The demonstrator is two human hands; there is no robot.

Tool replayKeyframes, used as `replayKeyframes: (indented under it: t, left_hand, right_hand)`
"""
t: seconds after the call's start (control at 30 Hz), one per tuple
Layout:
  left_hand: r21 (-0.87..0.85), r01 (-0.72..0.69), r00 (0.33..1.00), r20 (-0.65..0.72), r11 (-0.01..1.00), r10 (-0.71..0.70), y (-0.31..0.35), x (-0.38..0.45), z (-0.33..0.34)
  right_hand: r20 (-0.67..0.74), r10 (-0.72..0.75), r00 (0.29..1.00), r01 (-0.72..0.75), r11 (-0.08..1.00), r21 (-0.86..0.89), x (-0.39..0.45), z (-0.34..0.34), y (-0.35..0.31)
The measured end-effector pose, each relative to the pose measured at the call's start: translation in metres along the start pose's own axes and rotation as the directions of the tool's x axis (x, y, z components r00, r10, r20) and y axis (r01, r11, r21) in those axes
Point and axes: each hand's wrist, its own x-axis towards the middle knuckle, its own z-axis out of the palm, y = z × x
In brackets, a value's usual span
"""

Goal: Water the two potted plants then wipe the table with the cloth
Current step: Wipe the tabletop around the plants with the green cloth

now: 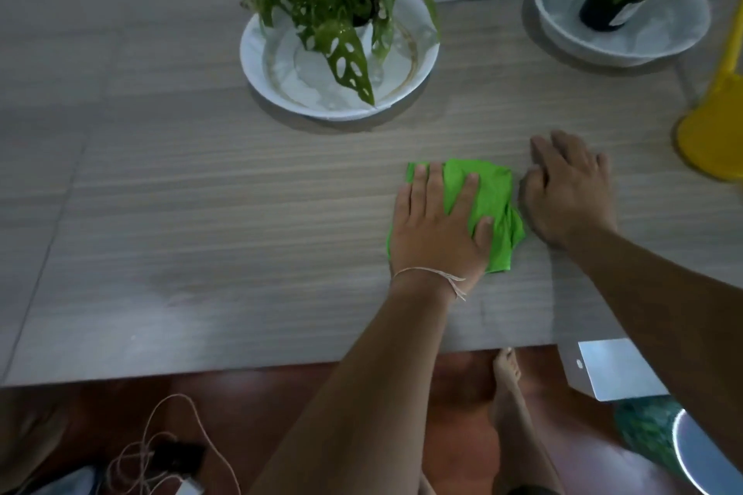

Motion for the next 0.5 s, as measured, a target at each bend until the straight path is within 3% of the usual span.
replayKeyframes:
  t: [0.17,0.4,0.5]
  left_hand:
    - [0.023,0.021,1.000,0.007,1.000,-0.021,-0.034,-0.024,-0.012]
    - [0.056,0.082,0.996,-0.041,0.995,-0.080,-0.086,-0.037,-0.026]
    - [0.072,0.098,0.995,-0.032,0.993,-0.096,-0.099,-0.034,-0.030]
  right_hand:
    - [0.006,-0.007,1.000,0.007,1.000,0.009,-0.004,-0.003,-0.003]
    - [-0.045,0.099,0.994,-0.093,0.990,0.107,-0.020,0.005,-0.025]
    - [-0.038,-0.083,0.996,0.087,0.986,0.144,-0.020,0.014,-0.051]
